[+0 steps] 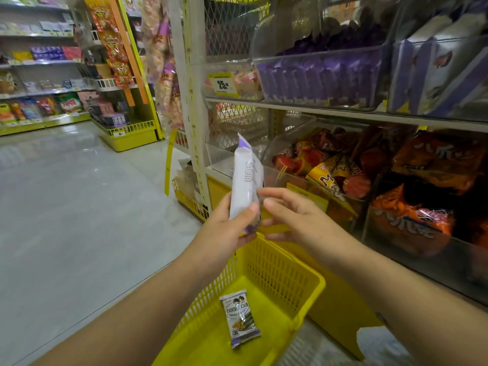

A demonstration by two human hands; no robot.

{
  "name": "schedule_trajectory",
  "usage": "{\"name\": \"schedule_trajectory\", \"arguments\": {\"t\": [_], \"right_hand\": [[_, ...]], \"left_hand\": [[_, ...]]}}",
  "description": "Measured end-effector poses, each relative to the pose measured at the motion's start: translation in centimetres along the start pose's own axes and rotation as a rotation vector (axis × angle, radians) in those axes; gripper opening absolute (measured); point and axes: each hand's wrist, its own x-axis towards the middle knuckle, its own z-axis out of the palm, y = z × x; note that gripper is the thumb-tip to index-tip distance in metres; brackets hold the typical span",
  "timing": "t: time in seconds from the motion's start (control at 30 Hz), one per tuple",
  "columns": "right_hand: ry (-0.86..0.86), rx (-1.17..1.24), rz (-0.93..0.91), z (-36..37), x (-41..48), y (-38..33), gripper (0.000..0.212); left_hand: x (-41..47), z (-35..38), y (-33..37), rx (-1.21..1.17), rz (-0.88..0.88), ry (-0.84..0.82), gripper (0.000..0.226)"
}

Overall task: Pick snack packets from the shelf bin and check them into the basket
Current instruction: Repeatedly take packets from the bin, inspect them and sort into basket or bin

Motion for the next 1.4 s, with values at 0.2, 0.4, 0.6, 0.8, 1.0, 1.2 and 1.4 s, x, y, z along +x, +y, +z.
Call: {"name": "schedule_trajectory", "arguments": {"t": [0.2,0.4,0.6,0.8,1.0,1.2,1.4], "right_hand": [[0.200,0.200,0.080,-1.4,0.9,-0.2,0.034],[0.127,0.143,-0.033,-1.8,0.5,-0.1,0.033],[0.087,-0.109,-0.246,-1.2,-0.1,0.0,0.045],[-0.005,-0.194,-0.253,-1.1,-0.7,-0.8,0.067],[-0.184,-0.006,-0.079,-2.2,-0.8,-1.9,0.050],[-0.210,0.106,0.035,-3.0,-0.6,-1.6,0.037],[-0.091,0.156,0.065,-2.9,-0.3,-1.2,0.026]], "left_hand": [[0.0,-0.3,0.0,-0.291,-0.144,-0.159,0.044],[0.1,0.2,-0.7,-0.122,-0.101,-0.102,0.037],[0.5,-0.4,-0.4,-0.079,0.074,0.074,0.037],[0.6,-0.6,-0.3,-0.203,0.027,0.059,0.037],[1.2,-1.9,0.2,-0.423,-0.059,0.127,0.038],[1.7,-3.5,0.9,-0.503,-0.058,0.203,0.033],[1.7,-3.4,0.8,-0.528,-0.083,0.266,0.034]]}}
